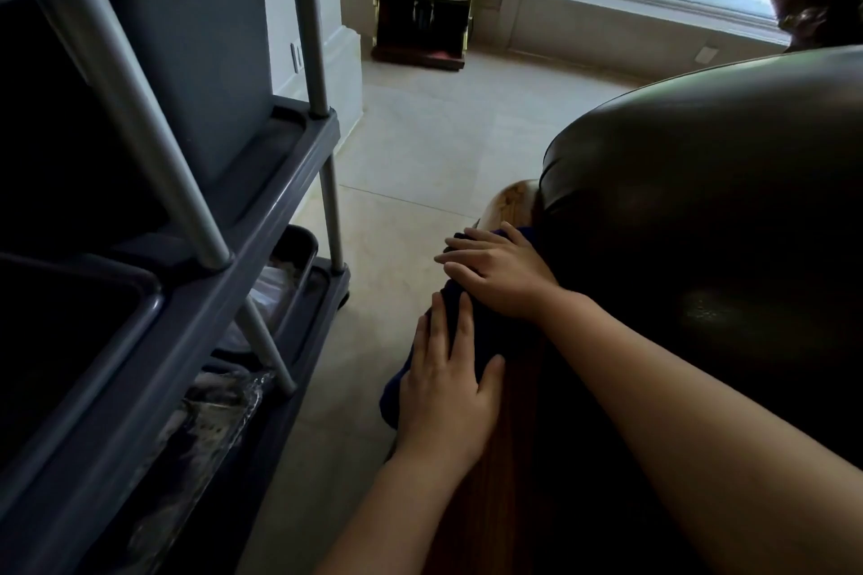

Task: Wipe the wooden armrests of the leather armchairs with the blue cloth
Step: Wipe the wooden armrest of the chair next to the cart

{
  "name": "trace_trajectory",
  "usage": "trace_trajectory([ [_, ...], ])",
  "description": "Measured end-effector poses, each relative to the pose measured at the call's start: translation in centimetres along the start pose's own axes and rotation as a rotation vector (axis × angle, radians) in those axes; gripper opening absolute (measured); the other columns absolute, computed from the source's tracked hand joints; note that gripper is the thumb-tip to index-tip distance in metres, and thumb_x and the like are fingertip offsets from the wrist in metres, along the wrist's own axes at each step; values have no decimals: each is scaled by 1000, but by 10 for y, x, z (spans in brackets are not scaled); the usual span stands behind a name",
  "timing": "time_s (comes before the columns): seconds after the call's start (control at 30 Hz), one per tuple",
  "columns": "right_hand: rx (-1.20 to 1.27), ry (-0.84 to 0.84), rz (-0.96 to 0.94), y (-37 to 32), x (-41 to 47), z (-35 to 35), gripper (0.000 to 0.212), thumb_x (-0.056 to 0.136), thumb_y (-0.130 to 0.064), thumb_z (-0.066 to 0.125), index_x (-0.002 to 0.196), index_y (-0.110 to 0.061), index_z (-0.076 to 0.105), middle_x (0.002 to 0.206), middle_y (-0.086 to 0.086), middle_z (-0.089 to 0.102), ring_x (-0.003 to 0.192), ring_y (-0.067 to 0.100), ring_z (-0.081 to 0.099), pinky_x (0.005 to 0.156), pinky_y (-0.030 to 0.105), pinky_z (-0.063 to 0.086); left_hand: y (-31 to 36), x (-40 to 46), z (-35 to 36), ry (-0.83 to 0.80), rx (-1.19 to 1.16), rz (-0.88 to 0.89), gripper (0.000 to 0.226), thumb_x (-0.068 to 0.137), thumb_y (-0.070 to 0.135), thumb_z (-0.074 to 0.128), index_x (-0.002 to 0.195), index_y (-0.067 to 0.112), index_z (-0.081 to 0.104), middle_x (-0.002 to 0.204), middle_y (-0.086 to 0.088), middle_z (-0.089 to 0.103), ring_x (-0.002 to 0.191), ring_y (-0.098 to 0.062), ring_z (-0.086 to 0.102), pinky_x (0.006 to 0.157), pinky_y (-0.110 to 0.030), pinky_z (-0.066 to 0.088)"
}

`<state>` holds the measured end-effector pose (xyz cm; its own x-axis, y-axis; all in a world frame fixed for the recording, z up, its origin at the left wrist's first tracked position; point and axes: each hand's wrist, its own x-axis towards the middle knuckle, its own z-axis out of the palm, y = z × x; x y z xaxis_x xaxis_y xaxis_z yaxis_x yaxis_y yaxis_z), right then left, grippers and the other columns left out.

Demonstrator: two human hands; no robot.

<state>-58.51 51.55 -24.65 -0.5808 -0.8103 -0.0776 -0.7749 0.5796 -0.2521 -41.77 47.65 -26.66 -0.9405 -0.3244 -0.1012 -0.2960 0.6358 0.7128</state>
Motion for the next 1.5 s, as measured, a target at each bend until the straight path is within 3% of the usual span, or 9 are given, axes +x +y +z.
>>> trace_trajectory([
  [0.13, 22, 41, 15, 1, -5, 2, 40, 91, -52, 29, 124, -43, 51, 145, -13, 40, 140, 9, 19, 112, 46, 2, 1, 0, 1, 6, 8, -12, 65, 93, 48, 28, 141, 39, -15, 155, 7, -20, 143, -14, -12, 116, -36, 9],
  [0.33, 77, 79, 35, 3, -5, 3, 36, 90, -51, 37, 119, -42, 56, 139, -16, 48, 137, 6, 26, 110, 43, 6, 1, 4, 3, 66, -14, -18, 57, 96, 36, 28, 143, 38, -5, 157, 7, -8, 144, -14, -1, 112, -37, 23],
  [0.57, 121, 129, -14, -6, -17, 1, 32, 94, -34, 36, 106, -31, 66, 124, -13, 61, 126, 7, 40, 101, 31, 12, 2, -6, 3, 112, 45, -11, 58, 97, 31, 30, 144, 36, -4, 158, 4, -1, 144, -16, 6, 110, -35, 29],
  [0.8, 179, 146, -22, -34, -49, 10, 39, 95, -29, 28, 104, -29, 65, 120, -10, 62, 122, 7, 41, 104, 26, 4, 1, -50, -5, 107, 93, -42, 62, 95, 30, 35, 143, 40, -4, 158, 7, 4, 144, -15, 9, 110, -38, 32],
  [0.93, 375, 86, 52, -50, -66, 10, 45, 87, -25, 26, 125, -30, 50, 132, -4, 55, 130, 8, 35, 113, 32, 0, -3, -64, -16, 86, 17, -41, 63, 92, 25, 45, 143, 40, 11, 155, 8, 18, 141, -14, 20, 110, -38, 34],
  [1.1, 544, 17, 118, -53, -101, 4, 53, 85, -16, 34, 137, -29, 34, 151, -1, 31, 141, 11, 15, 110, 24, 0, -5, -72, -30, 49, -59, -18, 63, 87, 17, 55, 140, 37, 28, 150, 6, 32, 135, -14, 34, 109, -38, 37],
  [1.23, 517, -25, 105, -58, -131, 11, 66, 85, -7, 43, 143, -29, 22, 156, -8, 11, 135, -5, -3, 109, 21, -7, -8, -83, -41, -13, -75, -20, 62, 85, 16, 59, 138, 35, 34, 149, 4, 36, 133, -14, 36, 108, -39, 38],
  [1.4, 445, -11, 167, -67, -163, 17, 72, 86, -17, 56, 144, -33, 15, 156, -11, 10, 132, -5, 0, 111, 22, 4, -10, -102, -49, -35, -16, 2, 61, 83, 11, 60, 135, 34, 39, 147, 2, 38, 133, -16, 38, 109, -34, 36],
  [1.5, 332, 92, 206, -79, -192, 22, 72, 82, -24, 65, 143, -28, 26, 151, -7, 27, 136, 2, 15, 110, 18, 10, -9, -113, -53, -27, 14, 9, 59, 83, 5, 57, 133, 32, 44, 145, 2, 41, 132, -16, 39, 108, -30, 34],
])
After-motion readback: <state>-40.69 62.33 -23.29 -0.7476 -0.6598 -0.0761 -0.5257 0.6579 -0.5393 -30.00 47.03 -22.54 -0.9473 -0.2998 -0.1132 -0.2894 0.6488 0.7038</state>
